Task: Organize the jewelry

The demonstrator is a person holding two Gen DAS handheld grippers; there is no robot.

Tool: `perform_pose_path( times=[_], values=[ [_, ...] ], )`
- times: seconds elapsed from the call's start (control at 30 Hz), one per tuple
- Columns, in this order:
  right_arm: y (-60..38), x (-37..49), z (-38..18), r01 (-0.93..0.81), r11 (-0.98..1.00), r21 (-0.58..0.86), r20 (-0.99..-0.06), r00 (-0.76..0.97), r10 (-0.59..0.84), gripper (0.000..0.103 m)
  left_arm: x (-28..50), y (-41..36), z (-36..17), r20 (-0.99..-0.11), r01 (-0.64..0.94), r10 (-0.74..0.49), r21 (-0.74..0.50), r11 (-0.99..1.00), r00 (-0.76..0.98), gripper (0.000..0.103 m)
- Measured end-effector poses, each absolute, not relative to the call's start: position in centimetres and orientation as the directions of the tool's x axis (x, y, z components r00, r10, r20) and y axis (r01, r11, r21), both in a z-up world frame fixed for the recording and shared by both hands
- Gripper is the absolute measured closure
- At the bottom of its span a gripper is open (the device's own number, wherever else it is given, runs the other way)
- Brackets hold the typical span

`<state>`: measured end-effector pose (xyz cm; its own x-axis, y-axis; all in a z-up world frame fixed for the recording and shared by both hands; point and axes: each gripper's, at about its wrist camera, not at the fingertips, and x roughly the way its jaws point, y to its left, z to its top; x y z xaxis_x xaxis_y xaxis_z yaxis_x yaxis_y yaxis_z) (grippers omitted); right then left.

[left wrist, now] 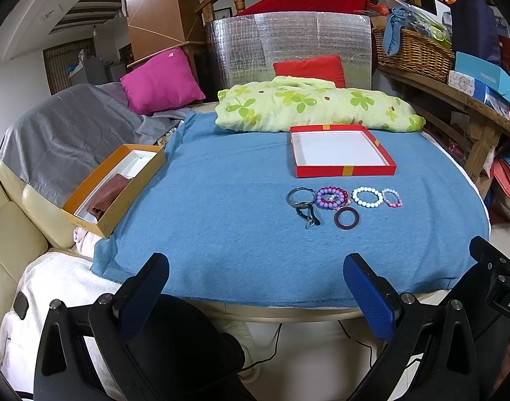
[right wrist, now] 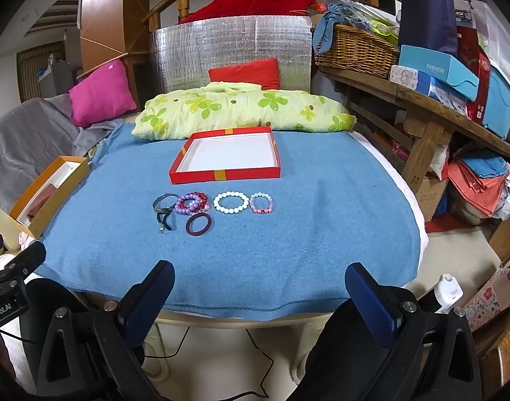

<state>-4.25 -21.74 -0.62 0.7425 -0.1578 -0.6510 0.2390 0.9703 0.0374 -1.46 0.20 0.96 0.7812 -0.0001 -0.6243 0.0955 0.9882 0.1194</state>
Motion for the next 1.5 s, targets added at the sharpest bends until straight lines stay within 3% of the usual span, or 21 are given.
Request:
perform_pose_path(
  times=[1.5],
  values=[
    [-21.17,-3.75,-1.18,0.239,0.971,0.022,-0.651,0.74,-0.168,0.0,-1.29,0.89,0.88,-0.616,0.078,0.008,0.113,0.99,0.787,0.0]
  ],
)
